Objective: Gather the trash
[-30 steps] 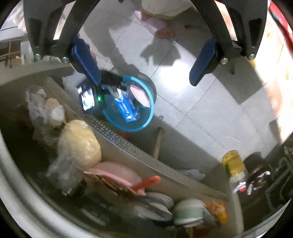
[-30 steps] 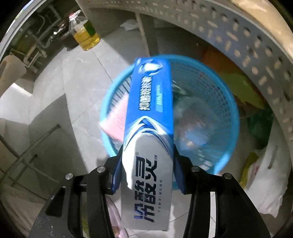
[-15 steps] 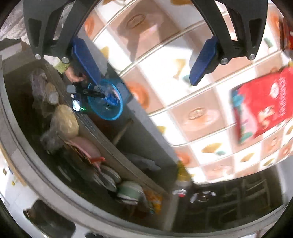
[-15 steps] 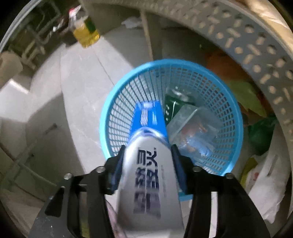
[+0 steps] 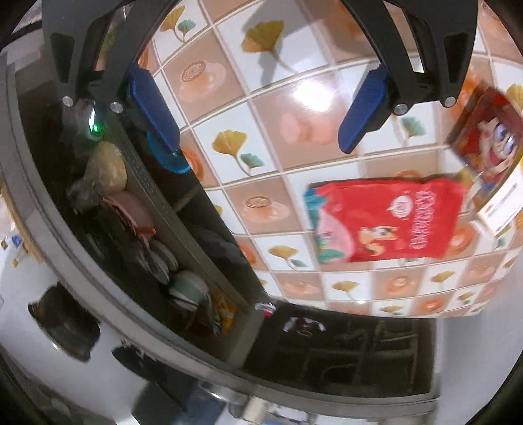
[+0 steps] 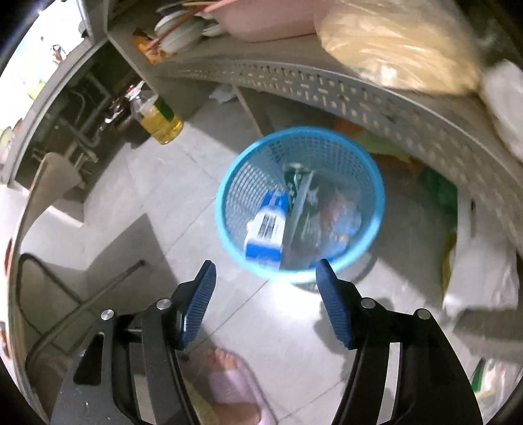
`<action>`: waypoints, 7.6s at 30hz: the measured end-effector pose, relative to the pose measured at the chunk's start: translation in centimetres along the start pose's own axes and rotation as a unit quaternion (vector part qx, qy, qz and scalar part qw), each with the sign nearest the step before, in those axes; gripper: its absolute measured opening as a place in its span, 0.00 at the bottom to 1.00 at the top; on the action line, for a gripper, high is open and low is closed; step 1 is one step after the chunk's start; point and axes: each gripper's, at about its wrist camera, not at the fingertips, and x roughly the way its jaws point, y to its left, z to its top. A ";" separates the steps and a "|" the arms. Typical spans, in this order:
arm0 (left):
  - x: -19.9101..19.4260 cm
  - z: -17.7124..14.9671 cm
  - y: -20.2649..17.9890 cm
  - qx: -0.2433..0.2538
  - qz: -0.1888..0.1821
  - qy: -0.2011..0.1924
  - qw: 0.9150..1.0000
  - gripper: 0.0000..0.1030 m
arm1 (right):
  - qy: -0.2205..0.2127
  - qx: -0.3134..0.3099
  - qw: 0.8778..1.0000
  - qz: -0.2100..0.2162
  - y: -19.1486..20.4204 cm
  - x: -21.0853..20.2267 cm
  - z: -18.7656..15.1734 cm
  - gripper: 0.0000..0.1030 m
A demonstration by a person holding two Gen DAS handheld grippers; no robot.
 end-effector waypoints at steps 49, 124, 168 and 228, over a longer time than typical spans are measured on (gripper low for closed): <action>-0.6 -1.9 12.9 0.126 0.260 0.012 0.957 0.84 | 0.142 -0.299 0.919 0.213 46.7 2.0 -1.2 0.54; -4.2 -11.2 6.2 0.024 0.167 0.028 0.985 0.64 | 0.146 -0.277 0.924 0.220 28.8 -7.5 -6.4 0.54; -4.0 -11.5 6.7 0.012 0.161 0.035 0.986 0.66 | 0.094 -0.382 0.909 0.139 31.4 -7.4 -10.5 0.40; -4.5 -10.0 6.2 0.012 0.145 0.007 0.989 0.63 | -0.009 -0.361 0.915 0.183 30.6 -13.4 -8.3 0.00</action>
